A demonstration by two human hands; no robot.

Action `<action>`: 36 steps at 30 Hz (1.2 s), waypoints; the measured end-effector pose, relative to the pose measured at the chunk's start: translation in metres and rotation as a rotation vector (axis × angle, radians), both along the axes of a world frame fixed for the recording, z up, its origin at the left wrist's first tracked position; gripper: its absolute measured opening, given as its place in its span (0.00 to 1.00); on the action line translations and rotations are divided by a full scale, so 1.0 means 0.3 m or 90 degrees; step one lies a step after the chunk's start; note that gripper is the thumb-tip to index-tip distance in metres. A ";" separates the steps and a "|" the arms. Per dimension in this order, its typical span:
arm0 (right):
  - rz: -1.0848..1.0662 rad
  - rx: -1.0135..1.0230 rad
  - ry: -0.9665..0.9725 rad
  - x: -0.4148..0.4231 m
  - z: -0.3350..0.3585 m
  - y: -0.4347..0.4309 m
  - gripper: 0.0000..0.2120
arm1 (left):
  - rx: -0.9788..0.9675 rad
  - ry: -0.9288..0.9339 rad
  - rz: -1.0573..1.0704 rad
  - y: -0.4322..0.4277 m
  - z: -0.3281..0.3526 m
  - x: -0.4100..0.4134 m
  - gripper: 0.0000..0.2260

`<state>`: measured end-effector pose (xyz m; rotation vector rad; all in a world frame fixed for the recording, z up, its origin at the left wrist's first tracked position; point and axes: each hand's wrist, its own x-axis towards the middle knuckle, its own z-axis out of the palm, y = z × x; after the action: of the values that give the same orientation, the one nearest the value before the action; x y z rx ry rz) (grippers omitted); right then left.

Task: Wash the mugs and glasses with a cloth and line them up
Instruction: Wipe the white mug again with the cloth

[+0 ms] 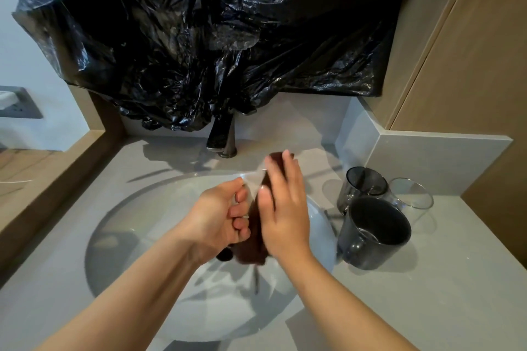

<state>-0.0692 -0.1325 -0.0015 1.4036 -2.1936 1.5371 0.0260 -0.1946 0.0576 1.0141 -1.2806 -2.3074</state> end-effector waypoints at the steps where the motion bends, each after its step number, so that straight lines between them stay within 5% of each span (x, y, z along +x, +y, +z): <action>1: -0.006 -0.018 -0.124 -0.024 0.030 -0.012 0.20 | -0.006 -0.001 -0.008 0.009 -0.002 0.001 0.19; 3: -0.023 -0.052 -0.336 -0.077 0.067 -0.029 0.19 | -0.011 0.004 -0.011 0.009 0.002 0.004 0.19; 4: -0.033 -0.043 -0.342 -0.069 0.075 -0.030 0.19 | -0.011 0.009 -0.007 0.004 0.006 0.004 0.19; 9: -0.026 0.024 0.028 0.095 -0.004 -0.005 0.26 | -0.054 0.006 0.028 -0.008 0.011 -0.009 0.19; 14: -0.022 -0.042 -0.368 -0.056 0.088 -0.039 0.19 | -0.040 0.034 0.019 0.007 0.014 0.013 0.19; 19: -0.059 0.011 -0.033 0.096 0.019 -0.011 0.29 | -0.042 0.043 0.025 -0.019 0.017 0.011 0.18; 21: -0.032 -0.026 -0.194 0.039 0.009 -0.019 0.28 | -0.048 0.038 0.007 -0.008 0.014 0.020 0.19; 24: 0.007 -0.075 -0.608 -0.074 0.049 -0.045 0.20 | -0.058 0.034 -0.012 -0.008 0.022 0.041 0.19; 26: -0.018 -0.046 -0.508 -0.038 0.063 -0.039 0.21 | -0.042 0.047 -0.005 -0.026 0.023 0.039 0.19; 29: -0.038 0.004 -0.094 0.108 0.037 -0.012 0.27 | -0.037 0.042 0.011 -0.036 0.005 0.021 0.19; 31: -0.022 0.011 -0.035 0.106 0.034 -0.005 0.26 | -0.037 0.035 0.005 -0.026 -0.007 0.020 0.19; 36: -0.003 -0.031 -0.418 -0.024 0.108 -0.017 0.22 | -0.015 0.054 -0.008 -0.023 0.012 0.041 0.20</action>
<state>-0.0765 -0.1375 0.0309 0.9571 -2.4423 2.2777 0.0381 -0.2016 0.0612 0.8941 -1.2806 -2.3127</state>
